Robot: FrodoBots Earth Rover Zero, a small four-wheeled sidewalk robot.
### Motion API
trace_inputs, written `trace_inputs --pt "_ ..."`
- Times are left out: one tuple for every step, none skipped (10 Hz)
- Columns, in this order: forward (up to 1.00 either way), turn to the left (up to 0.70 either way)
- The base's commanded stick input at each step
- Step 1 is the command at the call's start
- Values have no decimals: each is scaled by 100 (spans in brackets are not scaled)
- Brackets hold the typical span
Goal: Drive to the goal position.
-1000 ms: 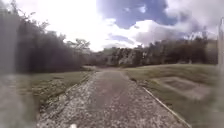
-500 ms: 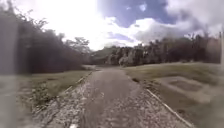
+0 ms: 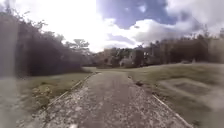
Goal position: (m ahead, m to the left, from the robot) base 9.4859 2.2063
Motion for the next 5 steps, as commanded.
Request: trace_inputs --pt "70 27" --pt "70 28" --pt "70 16" --pt "70 1" --pt "70 1"
